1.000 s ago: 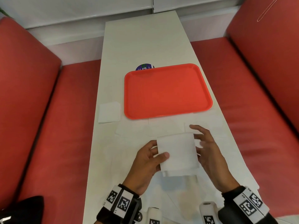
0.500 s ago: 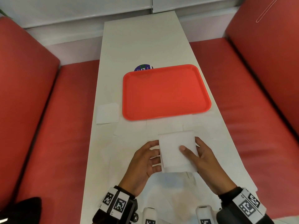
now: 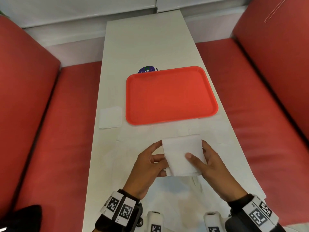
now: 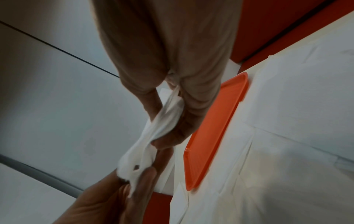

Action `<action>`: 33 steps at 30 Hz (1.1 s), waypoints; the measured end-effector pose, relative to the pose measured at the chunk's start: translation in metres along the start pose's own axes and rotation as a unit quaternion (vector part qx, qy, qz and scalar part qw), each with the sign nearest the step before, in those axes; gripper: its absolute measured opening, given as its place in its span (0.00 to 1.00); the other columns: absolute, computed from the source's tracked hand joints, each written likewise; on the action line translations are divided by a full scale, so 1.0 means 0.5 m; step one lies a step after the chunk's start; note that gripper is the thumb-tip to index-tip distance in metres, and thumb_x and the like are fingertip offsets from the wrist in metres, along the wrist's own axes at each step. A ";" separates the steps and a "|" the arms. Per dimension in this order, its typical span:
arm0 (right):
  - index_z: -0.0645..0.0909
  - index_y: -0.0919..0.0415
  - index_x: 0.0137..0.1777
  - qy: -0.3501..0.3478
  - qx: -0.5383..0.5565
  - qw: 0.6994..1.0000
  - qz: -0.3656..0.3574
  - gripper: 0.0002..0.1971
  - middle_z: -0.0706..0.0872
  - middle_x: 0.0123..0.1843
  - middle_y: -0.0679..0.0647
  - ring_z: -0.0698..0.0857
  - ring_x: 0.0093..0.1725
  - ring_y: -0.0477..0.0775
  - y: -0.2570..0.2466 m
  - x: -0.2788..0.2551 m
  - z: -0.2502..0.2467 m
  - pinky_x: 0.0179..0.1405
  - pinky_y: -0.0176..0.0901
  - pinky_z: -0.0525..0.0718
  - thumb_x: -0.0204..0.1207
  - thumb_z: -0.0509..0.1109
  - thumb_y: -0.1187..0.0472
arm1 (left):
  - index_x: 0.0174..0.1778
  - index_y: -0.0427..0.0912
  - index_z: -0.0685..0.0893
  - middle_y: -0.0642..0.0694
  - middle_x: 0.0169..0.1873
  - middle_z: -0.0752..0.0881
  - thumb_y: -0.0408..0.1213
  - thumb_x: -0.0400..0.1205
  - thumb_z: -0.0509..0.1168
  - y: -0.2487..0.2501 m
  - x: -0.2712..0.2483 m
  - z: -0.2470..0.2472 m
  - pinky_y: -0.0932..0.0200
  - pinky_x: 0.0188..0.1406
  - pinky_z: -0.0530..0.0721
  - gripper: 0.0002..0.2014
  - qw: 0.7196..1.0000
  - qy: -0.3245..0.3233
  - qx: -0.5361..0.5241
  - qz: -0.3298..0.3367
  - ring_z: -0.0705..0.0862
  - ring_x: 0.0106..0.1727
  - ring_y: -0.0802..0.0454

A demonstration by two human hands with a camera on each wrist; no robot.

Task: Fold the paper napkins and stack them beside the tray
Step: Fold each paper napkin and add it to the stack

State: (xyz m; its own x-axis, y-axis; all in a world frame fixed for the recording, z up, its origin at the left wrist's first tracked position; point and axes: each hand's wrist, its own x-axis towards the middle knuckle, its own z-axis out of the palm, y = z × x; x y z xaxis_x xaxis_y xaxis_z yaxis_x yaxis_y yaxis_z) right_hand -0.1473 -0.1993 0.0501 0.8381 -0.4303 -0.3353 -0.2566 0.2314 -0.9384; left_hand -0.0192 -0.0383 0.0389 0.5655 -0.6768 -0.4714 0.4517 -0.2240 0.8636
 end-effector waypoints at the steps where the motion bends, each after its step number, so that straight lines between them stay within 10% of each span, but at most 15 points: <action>1: 0.76 0.50 0.73 -0.007 -0.006 1.000 -0.001 0.21 0.88 0.66 0.42 0.86 0.66 0.43 0.000 -0.001 -0.002 0.62 0.37 0.86 0.80 0.70 0.59 | 0.76 0.52 0.79 0.38 0.55 0.93 0.28 0.83 0.70 0.000 0.001 0.000 0.38 0.56 0.90 0.26 1.000 0.001 -0.002 0.001 0.90 0.56 0.33; 9: 0.73 0.48 0.72 0.037 -0.040 0.997 -0.048 0.20 0.86 0.64 0.38 0.85 0.65 0.41 -0.001 -0.004 0.020 0.64 0.42 0.86 0.82 0.69 0.59 | 0.61 0.45 0.88 0.40 0.52 0.93 0.56 0.79 0.70 0.031 -0.007 0.026 0.45 0.51 0.90 0.21 0.999 0.043 0.008 0.018 0.92 0.53 0.38; 16: 0.70 0.46 0.74 0.067 -0.056 0.995 -0.051 0.24 0.83 0.61 0.31 0.84 0.65 0.39 0.000 -0.003 0.037 0.63 0.46 0.87 0.81 0.71 0.58 | 0.51 0.39 0.87 0.38 0.45 0.92 0.54 0.88 0.61 0.024 0.005 0.060 0.31 0.51 0.89 0.20 0.987 0.122 0.070 0.082 0.91 0.49 0.38; 22: 0.72 0.41 0.68 0.080 -0.053 0.995 -0.008 0.25 0.85 0.58 0.33 0.86 0.58 0.36 -0.001 -0.008 0.040 0.55 0.41 0.88 0.75 0.78 0.54 | 0.30 0.46 0.68 0.58 0.20 0.71 0.48 0.90 0.56 0.023 0.007 0.089 0.66 0.27 0.67 0.22 0.944 0.190 0.219 0.160 0.67 0.24 0.60; 33: 0.89 0.59 0.48 0.090 0.012 0.996 -0.020 0.06 0.93 0.43 0.50 0.90 0.41 0.45 -0.035 0.034 0.022 0.34 0.33 0.85 0.76 0.76 0.57 | 0.45 0.39 0.80 0.50 0.29 0.82 0.58 0.84 0.57 0.029 0.006 0.064 0.66 0.30 0.73 0.23 0.958 0.149 0.199 0.143 0.76 0.30 0.60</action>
State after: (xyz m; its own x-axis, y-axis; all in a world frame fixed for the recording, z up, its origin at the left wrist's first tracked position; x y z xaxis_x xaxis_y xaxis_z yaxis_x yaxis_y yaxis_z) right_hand -0.1230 -0.2010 0.0615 0.7474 -0.5881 -0.3091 -0.2111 0.2309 -0.9498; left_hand -0.0330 -0.0658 0.0558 0.8253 -0.5337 -0.1844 -0.0160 -0.3486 0.9371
